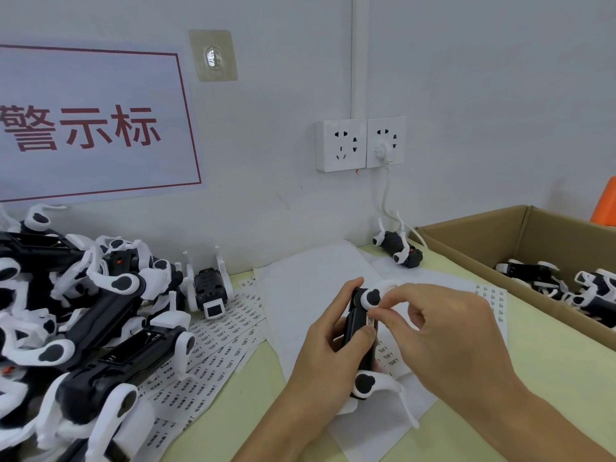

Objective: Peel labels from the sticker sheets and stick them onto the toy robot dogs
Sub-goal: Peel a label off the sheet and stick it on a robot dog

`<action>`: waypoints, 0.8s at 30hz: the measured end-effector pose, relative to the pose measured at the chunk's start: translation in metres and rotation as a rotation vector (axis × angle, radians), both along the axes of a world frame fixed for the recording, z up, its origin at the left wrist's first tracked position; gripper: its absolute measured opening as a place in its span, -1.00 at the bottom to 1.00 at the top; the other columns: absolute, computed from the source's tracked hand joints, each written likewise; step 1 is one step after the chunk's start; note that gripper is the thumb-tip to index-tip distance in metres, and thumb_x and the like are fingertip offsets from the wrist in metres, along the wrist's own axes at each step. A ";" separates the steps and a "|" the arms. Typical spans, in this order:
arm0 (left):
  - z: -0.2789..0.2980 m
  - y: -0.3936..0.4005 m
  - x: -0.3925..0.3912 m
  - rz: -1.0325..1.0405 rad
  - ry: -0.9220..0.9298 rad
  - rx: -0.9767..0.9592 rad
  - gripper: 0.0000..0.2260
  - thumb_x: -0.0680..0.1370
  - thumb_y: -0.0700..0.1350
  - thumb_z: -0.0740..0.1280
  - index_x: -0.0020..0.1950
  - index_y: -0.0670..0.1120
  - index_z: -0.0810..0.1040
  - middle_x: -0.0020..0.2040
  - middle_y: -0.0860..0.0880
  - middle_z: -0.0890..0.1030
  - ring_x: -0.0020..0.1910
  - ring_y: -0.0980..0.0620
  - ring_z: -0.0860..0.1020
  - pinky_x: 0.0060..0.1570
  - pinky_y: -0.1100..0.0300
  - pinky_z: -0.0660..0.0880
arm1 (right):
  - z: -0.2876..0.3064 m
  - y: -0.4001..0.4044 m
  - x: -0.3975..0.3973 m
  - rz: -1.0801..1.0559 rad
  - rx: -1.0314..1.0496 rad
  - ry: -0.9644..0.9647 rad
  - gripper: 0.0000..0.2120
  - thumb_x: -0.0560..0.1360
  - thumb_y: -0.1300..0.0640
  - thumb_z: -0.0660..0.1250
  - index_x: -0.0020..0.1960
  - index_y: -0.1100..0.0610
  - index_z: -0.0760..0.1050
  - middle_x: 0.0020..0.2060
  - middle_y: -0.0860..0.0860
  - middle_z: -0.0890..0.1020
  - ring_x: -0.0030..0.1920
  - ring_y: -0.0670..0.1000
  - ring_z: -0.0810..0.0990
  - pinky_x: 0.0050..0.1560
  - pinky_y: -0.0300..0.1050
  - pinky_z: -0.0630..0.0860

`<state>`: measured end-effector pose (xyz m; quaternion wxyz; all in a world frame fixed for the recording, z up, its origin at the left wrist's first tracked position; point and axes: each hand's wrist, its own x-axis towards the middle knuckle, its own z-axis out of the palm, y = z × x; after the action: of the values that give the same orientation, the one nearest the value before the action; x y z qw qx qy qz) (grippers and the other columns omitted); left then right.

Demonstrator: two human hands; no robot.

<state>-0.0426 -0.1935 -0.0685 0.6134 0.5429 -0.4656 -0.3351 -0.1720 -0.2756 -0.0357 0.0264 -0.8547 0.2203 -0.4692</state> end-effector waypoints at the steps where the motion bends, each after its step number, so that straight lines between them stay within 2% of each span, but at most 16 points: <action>1: 0.000 0.000 0.000 0.003 0.006 0.005 -0.56 0.48 0.00 0.29 0.24 0.51 0.47 0.04 -0.19 0.61 -0.12 0.11 0.57 0.01 0.23 0.57 | 0.000 -0.001 -0.001 0.017 0.004 0.003 -0.82 0.32 0.13 0.63 -0.27 0.01 0.62 -0.51 -0.36 0.09 -0.45 -0.37 0.31 -0.37 -0.41 0.18; 5: 0.000 0.000 0.001 0.016 0.027 0.019 -0.56 0.50 -0.03 0.30 0.20 0.52 0.48 0.00 -0.18 0.63 -0.11 0.11 0.59 0.09 0.11 0.58 | 0.003 -0.004 -0.006 0.072 0.007 -0.007 -0.94 0.47 0.06 0.43 -0.17 0.00 0.63 -0.54 -0.29 0.16 -0.47 -0.27 0.31 -0.41 -0.42 0.19; 8: -0.003 -0.002 0.004 0.039 0.042 0.037 -0.52 0.63 -0.16 0.28 0.25 0.47 0.48 -0.03 -0.16 0.65 -0.13 0.10 0.62 0.00 0.25 0.58 | 0.005 -0.004 -0.010 0.147 0.067 -0.032 -0.75 0.48 0.06 0.23 -0.09 0.07 0.69 -0.47 -0.35 0.34 -0.48 -0.25 0.34 -0.39 -0.47 0.22; 10: -0.004 -0.002 0.006 0.046 0.063 0.051 -0.51 0.64 -0.19 0.26 0.30 0.44 0.48 -0.08 -0.14 0.65 -0.15 0.05 0.62 -0.03 0.24 0.59 | 0.004 -0.001 -0.011 0.196 0.089 0.003 -0.68 0.46 0.07 0.20 -0.03 0.08 0.72 -0.41 -0.32 0.46 -0.48 -0.26 0.35 -0.37 -0.49 0.23; 13: -0.003 -0.001 0.006 0.043 0.094 0.072 -0.51 0.65 -0.20 0.25 0.35 0.41 0.45 -0.03 -0.23 0.64 -0.11 -0.10 0.63 0.07 0.05 0.60 | 0.004 0.002 -0.012 0.221 0.100 0.090 -0.67 0.45 0.07 0.21 0.06 0.00 0.71 -0.47 -0.24 0.45 -0.50 -0.19 0.32 -0.39 -0.44 0.21; 14: -0.003 -0.001 0.006 0.040 0.101 0.075 -0.51 0.65 -0.20 0.26 0.36 0.40 0.45 0.01 -0.26 0.64 -0.10 -0.11 0.63 0.09 0.04 0.59 | 0.005 0.003 -0.012 0.221 0.101 0.115 -0.66 0.45 0.07 0.21 0.07 -0.01 0.71 -0.49 -0.21 0.45 -0.50 -0.18 0.31 -0.41 -0.43 0.21; 16: -0.003 -0.001 0.006 0.032 0.111 0.065 -0.51 0.62 -0.18 0.30 0.38 0.37 0.44 0.01 -0.25 0.65 -0.07 -0.08 0.63 0.08 0.10 0.58 | 0.005 0.003 -0.012 0.217 0.095 0.154 -0.66 0.45 0.07 0.21 0.06 0.00 0.72 -0.51 -0.19 0.46 -0.51 -0.17 0.29 -0.45 -0.38 0.23; 18: -0.002 -0.001 0.005 0.026 0.121 0.048 -0.47 0.51 -0.11 0.35 0.39 0.36 0.43 -0.03 -0.20 0.66 -0.07 -0.03 0.63 0.04 0.17 0.58 | 0.005 0.004 -0.012 0.210 0.090 0.185 -0.66 0.45 0.06 0.21 0.05 0.00 0.72 -0.50 -0.20 0.47 -0.51 -0.16 0.29 -0.50 -0.31 0.27; 20: -0.001 -0.001 0.004 0.018 0.127 0.036 -0.44 0.43 -0.07 0.32 0.38 0.36 0.43 0.02 -0.21 0.66 -0.09 0.00 0.64 0.01 0.23 0.59 | 0.004 0.004 -0.012 0.210 0.087 0.211 -0.66 0.45 0.06 0.21 0.07 -0.01 0.72 -0.49 -0.22 0.47 -0.51 -0.21 0.27 -0.48 -0.31 0.25; 24: -0.002 -0.002 0.005 0.007 0.130 0.009 -0.43 0.42 -0.09 0.31 0.38 0.35 0.44 0.09 -0.20 0.66 -0.07 0.00 0.63 -0.02 0.24 0.57 | 0.005 0.005 -0.010 0.225 0.092 0.244 -0.65 0.44 0.05 0.21 0.08 -0.04 0.71 -0.47 -0.36 0.22 -0.50 -0.33 0.23 -0.41 -0.38 0.16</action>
<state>-0.0380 -0.1953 -0.0708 0.6410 0.5245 -0.4212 -0.3696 -0.1822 -0.2704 -0.0311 0.0908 -0.9226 0.1459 -0.3454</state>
